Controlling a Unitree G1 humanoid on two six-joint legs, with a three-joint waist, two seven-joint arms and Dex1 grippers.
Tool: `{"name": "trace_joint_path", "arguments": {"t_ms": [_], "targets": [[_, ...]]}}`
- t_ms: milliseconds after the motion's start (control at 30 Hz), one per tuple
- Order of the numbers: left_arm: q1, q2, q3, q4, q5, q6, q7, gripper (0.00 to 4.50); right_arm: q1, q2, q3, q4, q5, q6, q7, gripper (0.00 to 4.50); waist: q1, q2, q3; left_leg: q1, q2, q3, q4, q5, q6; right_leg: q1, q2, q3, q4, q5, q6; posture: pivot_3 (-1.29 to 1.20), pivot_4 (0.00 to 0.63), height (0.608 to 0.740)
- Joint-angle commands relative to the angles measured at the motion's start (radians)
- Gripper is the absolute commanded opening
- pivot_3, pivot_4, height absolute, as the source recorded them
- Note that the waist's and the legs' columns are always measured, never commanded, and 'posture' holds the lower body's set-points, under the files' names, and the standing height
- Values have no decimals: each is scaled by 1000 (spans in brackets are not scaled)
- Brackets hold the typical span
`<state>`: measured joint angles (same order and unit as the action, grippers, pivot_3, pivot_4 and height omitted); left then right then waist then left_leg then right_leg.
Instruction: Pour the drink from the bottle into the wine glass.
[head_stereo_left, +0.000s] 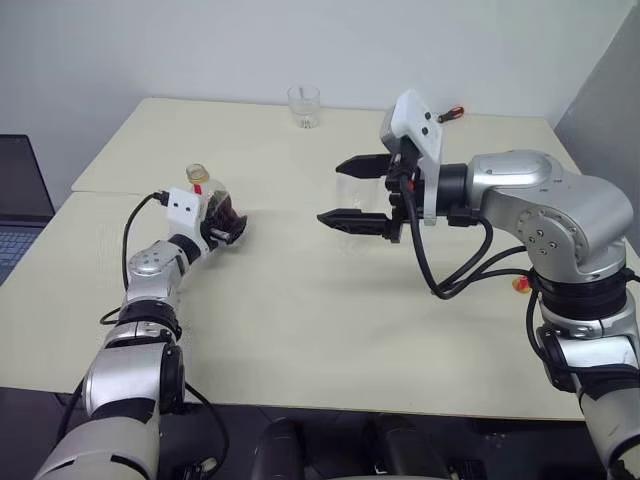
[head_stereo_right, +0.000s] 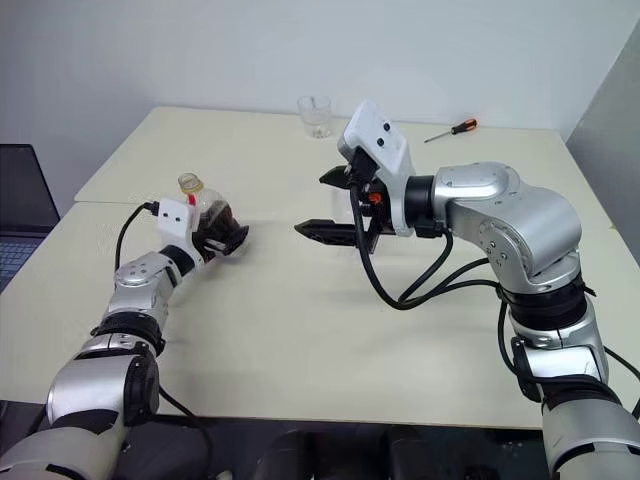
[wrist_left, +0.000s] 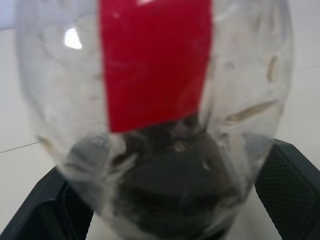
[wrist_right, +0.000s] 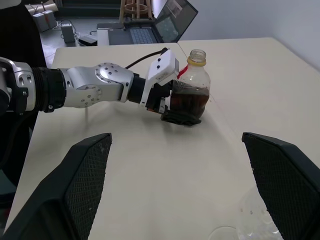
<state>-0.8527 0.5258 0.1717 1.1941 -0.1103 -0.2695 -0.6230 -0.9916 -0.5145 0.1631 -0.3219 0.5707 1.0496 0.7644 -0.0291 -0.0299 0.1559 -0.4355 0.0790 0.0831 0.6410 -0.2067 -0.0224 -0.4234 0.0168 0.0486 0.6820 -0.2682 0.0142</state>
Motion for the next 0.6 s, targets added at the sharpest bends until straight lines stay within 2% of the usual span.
{"name": "trace_joint_path", "arguments": {"t_ms": [33, 67, 367, 433, 600], "targets": [[-49, 5, 10, 14, 3, -34, -11, 4104, -6, -19, -10, -35, -4, -2, -7, 4500, 0, 0, 0, 0, 0, 0, 0, 0, 0, 0, 0, 0, 0, 0, 0, 0, 150, 740], [-55, 6, 12, 20, 3, -35, -12, 3893, -5, -20, -9, -38, -3, -1, -9, 4500, 0, 0, 0, 0, 0, 0, 0, 0, 0, 0, 0, 0, 0, 0, 0, 0, 150, 740], [-87, 3, 9, 46, 12, -52, -12, 1008, 4, -34, -19, -54, -5, 3, -36, 4500, -1, 0, 0, 0, 0, 0, 0, 0, 0, 0, 0, -1, 0, 0, 0, 0, 150, 740], [-91, 4, 11, 47, 12, -53, -14, 700, 6, -36, -21, -56, -4, 4, -42, 4500, 0, 0, 0, 0, 0, 0, 0, 0, 0, 0, 0, -1, 0, 0, 0, 0, 150, 740], [-127, 12, 6, 10, 7, -45, -63, 690, 59, -78, -56, -80, -12, 0, -63, 4500, 0, -1, 0, -1, 0, -1, 0, 0, 0, 0, 0, -1, 0, 0, 0, 0, 150, 740]]}}
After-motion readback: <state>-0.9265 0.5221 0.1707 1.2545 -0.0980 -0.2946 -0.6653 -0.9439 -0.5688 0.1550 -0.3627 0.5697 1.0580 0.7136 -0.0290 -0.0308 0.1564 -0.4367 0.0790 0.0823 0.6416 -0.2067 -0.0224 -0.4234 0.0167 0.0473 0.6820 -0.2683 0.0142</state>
